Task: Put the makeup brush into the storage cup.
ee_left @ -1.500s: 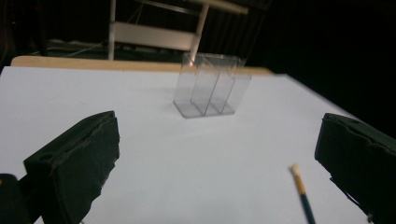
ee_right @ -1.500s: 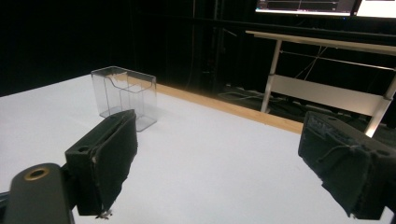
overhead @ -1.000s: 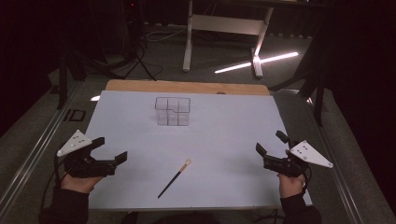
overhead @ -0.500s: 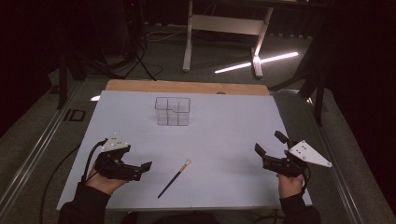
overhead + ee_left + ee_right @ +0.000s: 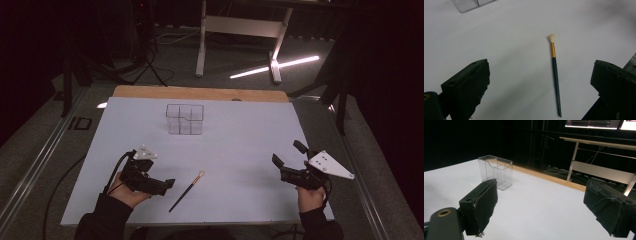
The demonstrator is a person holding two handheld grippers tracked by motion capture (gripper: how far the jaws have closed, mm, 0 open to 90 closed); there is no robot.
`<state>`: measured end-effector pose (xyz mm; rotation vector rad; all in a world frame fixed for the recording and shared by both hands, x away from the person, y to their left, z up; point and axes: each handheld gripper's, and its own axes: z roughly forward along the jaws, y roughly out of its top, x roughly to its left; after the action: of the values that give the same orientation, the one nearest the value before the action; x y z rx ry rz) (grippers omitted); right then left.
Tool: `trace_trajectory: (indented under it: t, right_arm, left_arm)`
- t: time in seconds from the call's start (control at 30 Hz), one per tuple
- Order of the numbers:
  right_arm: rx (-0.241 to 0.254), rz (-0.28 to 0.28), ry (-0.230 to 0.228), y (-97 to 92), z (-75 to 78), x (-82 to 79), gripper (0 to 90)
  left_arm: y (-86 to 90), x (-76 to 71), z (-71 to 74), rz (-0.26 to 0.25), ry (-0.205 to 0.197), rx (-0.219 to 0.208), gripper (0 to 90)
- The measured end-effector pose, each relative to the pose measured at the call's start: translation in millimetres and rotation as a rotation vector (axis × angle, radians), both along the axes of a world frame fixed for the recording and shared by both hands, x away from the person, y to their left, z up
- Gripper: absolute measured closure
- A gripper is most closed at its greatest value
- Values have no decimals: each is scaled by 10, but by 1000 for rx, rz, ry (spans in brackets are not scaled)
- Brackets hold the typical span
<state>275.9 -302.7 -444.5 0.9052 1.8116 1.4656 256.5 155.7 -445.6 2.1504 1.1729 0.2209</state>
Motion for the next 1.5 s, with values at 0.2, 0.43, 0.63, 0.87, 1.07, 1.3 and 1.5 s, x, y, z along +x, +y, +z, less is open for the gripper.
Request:
trace_trajectory:
  t: [0.2,0.43,0.63,0.87,1.07,1.3,1.5]
  right_arm:
    - [2,1,5,-3,-4,6,117]
    - [-6,5,5,6,-9,9,117]
    - [-5,4,5,8,-5,6,117]
    - [-10,5,6,16,-9,10,117]
    - [-11,12,11,24,-12,13,119]
    - [-10,16,12,23,-12,15,119]
    - [-10,17,10,22,-8,14,119]
  left_arm:
    - [-76,38,-114,-5,51,28,50]
    - [-169,51,-186,-9,102,11,50]
    - [-286,38,-240,-7,151,50,81]
    - [-433,35,-318,-21,196,90,127]
    - [-540,59,-362,-29,237,116,202]
    - [-584,98,-444,-45,265,123,424]
    - [-633,194,-469,-53,282,129,521]
